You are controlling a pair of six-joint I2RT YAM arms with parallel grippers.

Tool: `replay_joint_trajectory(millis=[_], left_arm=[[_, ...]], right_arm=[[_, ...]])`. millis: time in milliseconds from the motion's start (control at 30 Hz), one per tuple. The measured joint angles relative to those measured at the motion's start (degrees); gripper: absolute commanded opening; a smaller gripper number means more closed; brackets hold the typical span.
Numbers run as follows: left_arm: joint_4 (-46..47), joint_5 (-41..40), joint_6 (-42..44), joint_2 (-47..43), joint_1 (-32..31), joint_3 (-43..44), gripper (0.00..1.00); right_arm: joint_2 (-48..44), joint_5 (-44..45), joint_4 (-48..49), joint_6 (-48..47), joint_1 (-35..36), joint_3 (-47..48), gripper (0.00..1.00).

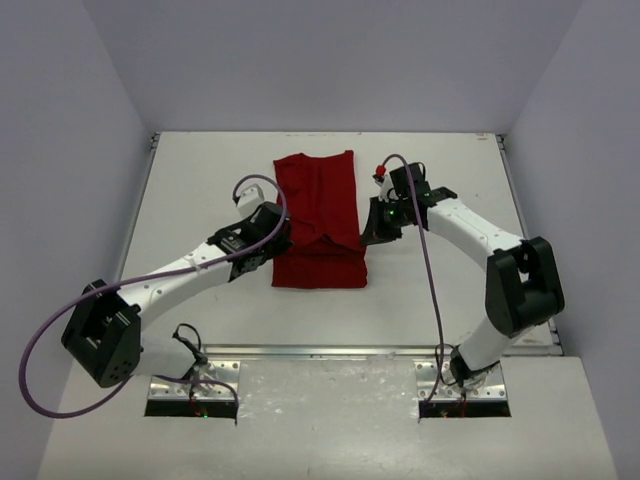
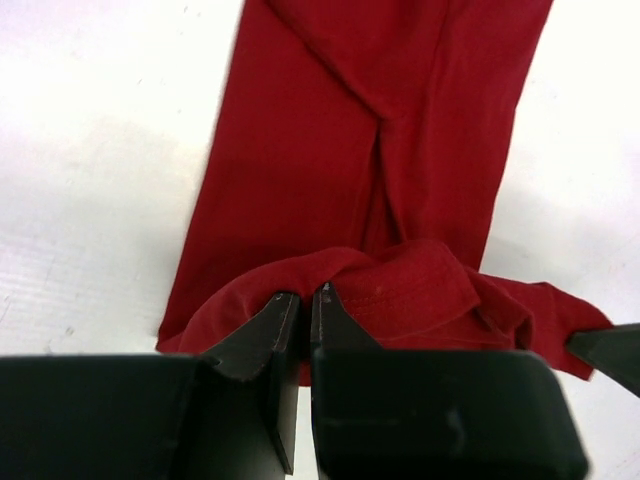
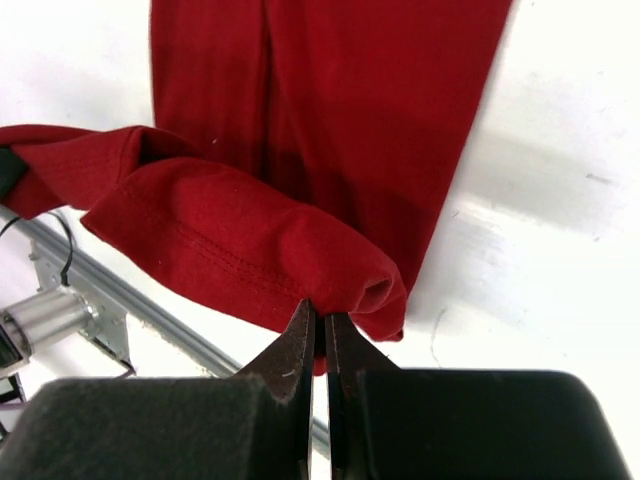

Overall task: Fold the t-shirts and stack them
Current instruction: Fold the tshirt

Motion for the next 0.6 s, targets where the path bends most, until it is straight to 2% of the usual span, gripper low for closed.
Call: replay_joint_trajectory(millis=[233,600], left_arm=[[3.58,2.4,3.78,6.86,4.11,5.66,0.01],[7.39,5.68,6.08,12.98,8.63,6.23,0.02]], right_arm=[[8.7,0.2,-1.36,-1.7,-1.11,7.17,0.01],[17.35,-0.09,-2.51,-2.91,-1.6,15.39,0.01]])
